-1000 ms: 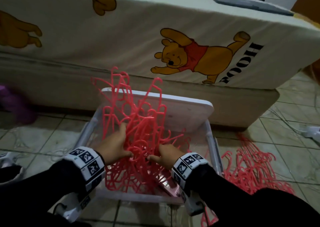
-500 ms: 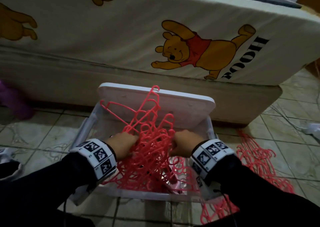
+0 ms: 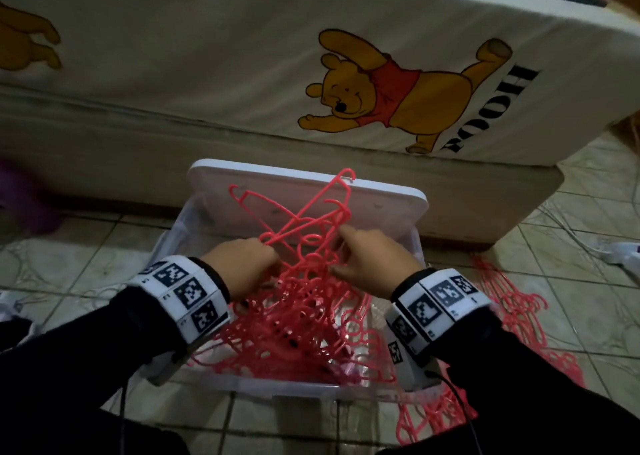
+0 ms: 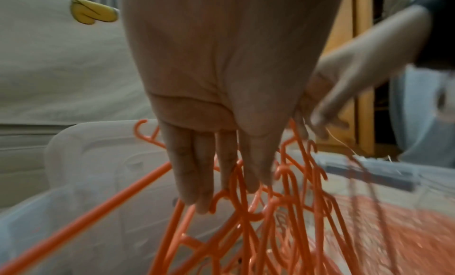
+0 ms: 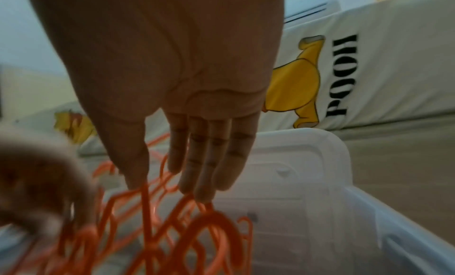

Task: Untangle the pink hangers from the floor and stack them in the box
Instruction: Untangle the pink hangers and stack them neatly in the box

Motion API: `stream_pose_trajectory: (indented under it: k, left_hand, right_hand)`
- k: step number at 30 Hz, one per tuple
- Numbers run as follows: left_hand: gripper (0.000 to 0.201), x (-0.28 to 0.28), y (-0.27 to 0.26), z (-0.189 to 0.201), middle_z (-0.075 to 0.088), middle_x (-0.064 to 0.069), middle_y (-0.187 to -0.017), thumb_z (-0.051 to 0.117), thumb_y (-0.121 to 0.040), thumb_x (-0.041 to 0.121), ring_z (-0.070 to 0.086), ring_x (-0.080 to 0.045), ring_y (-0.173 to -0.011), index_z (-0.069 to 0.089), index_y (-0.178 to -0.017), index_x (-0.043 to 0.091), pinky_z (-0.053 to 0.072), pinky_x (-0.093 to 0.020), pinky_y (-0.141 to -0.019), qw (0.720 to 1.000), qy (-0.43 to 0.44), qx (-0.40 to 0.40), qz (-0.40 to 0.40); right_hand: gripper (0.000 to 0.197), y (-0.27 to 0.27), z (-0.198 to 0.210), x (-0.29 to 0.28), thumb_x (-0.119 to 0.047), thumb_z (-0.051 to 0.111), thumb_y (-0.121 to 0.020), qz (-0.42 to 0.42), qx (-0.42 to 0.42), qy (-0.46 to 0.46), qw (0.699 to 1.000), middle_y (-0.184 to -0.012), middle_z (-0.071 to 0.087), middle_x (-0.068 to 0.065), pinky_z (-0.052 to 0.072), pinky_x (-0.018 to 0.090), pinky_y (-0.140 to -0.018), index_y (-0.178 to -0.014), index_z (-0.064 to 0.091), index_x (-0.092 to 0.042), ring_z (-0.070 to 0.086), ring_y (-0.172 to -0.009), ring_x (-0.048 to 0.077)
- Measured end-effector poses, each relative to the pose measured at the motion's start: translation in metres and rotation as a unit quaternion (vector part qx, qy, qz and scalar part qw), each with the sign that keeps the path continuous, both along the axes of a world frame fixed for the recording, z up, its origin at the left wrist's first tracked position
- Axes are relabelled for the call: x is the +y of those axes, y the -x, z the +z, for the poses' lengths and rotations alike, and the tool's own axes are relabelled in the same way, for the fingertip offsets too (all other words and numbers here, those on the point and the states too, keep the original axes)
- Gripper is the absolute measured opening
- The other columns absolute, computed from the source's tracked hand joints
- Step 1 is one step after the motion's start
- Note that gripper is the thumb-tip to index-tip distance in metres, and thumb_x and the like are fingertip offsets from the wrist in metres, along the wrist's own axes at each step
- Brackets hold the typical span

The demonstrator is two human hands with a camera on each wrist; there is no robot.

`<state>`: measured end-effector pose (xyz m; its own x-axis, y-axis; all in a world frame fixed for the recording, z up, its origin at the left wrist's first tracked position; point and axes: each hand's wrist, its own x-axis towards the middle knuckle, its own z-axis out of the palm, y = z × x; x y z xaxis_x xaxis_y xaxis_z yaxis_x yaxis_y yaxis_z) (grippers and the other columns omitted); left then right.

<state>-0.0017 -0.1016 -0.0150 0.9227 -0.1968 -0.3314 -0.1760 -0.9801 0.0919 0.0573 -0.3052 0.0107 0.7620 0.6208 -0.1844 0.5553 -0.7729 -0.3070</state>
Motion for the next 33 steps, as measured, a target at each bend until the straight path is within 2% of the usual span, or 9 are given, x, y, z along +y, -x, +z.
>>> stream_pose_trajectory:
  k: [3,8,11,16,19,22,26,30,33]
  left_hand:
    - [0.020,0.004,0.000,0.008,0.068,0.002,-0.101,0.057,-0.089,0.021,0.064,-0.020,-0.094,0.068,-0.104,0.030,0.050,-0.034,-0.080,0.997,0.056,-0.037,0.022]
    - [0.023,0.006,-0.001,0.014,0.067,0.011,-0.083,0.057,-0.082,-0.001,0.065,-0.013,-0.083,0.062,-0.090,0.020,0.048,-0.031,-0.075,0.982,0.163,-0.083,0.048]
    - [0.021,0.007,-0.001,0.016,0.062,0.014,-0.081,0.057,-0.083,0.002,0.064,-0.018,-0.081,0.053,-0.087,0.022,0.046,-0.031,-0.069,0.976,0.168,-0.127,0.055]
    - [0.015,0.010,-0.003,0.025,0.067,-0.003,-0.090,0.053,-0.089,0.009,0.063,-0.028,-0.084,0.047,-0.099,0.018,0.048,-0.039,-0.070,0.971,0.169,-0.157,0.064]
    - [0.022,0.010,-0.005,0.033,0.067,0.002,-0.094,0.051,-0.089,0.006,0.064,-0.022,-0.088,0.043,-0.102,0.022,0.048,-0.036,-0.071,0.970,0.175,-0.154,0.068]
    - [0.023,0.011,-0.004,0.042,0.061,0.007,-0.090,0.048,-0.090,0.013,0.061,-0.023,-0.086,0.034,-0.099,0.029,0.043,-0.035,-0.064,0.972,0.129,-0.187,0.058]
    - [0.018,0.013,-0.004,0.053,0.062,0.012,-0.089,0.047,-0.091,0.023,0.060,-0.017,-0.081,0.039,-0.103,0.032,0.042,-0.034,-0.065,0.970,0.127,-0.192,0.075]
    - [0.013,0.018,-0.006,0.054,0.068,0.017,-0.076,0.051,-0.091,0.022,0.060,0.007,-0.065,0.051,-0.095,0.034,0.052,-0.033,-0.070,0.959,0.219,-0.132,0.120]
    - [0.018,0.022,-0.007,0.053,0.070,0.010,-0.076,0.050,-0.091,0.011,0.065,-0.004,-0.068,0.057,-0.088,0.027,0.056,-0.040,-0.073,0.938,0.299,-0.098,0.144]
  right_hand:
    - [0.022,0.002,-0.009,0.004,-0.034,0.053,-0.090,0.015,-0.031,0.030,0.999,-0.109,0.064,0.003,0.050,0.038,-0.081,-0.108,0.056,-0.021,0.060,-0.101,0.025]
    - [0.021,0.001,-0.014,0.010,-0.028,0.054,-0.089,0.002,0.000,0.016,1.000,-0.110,0.064,0.005,0.051,0.039,-0.084,-0.109,0.059,-0.023,0.060,-0.102,0.027]
    - [0.018,-0.002,-0.016,0.010,-0.026,0.055,-0.088,0.008,-0.015,0.028,0.999,-0.106,0.065,0.003,0.048,0.034,-0.077,-0.104,0.061,-0.023,0.061,-0.099,0.025]
    - [0.016,-0.011,-0.004,0.003,-0.036,0.056,-0.086,-0.020,-0.086,0.046,0.995,-0.094,0.063,0.004,0.044,0.033,-0.067,-0.088,0.055,-0.021,0.061,-0.089,0.026]
    - [0.012,-0.014,0.007,0.004,-0.031,0.058,-0.086,-0.040,-0.121,-0.046,0.991,-0.092,0.056,-0.003,0.042,0.031,-0.064,-0.087,0.050,-0.021,0.057,-0.085,0.020]
    - [0.020,-0.012,0.013,0.008,-0.021,0.064,-0.084,-0.001,-0.208,-0.121,0.971,-0.101,0.048,-0.001,0.037,0.027,-0.061,-0.099,0.052,-0.017,0.048,-0.088,0.014]
    - [0.034,-0.007,0.013,0.016,-0.013,0.061,-0.086,0.056,-0.219,-0.072,0.972,-0.118,0.050,0.003,0.049,0.034,-0.070,-0.118,0.052,-0.016,0.049,-0.104,0.020]
    - [0.031,-0.005,0.014,0.021,-0.021,0.058,-0.088,0.071,-0.190,-0.049,0.978,-0.121,0.052,0.002,0.050,0.039,-0.080,-0.117,0.053,-0.016,0.046,-0.112,0.019]
    - [0.026,-0.007,0.015,0.022,-0.030,0.053,-0.091,0.079,-0.186,-0.057,0.978,-0.124,0.051,0.002,0.049,0.040,-0.086,-0.113,0.057,-0.016,0.045,-0.115,0.019]
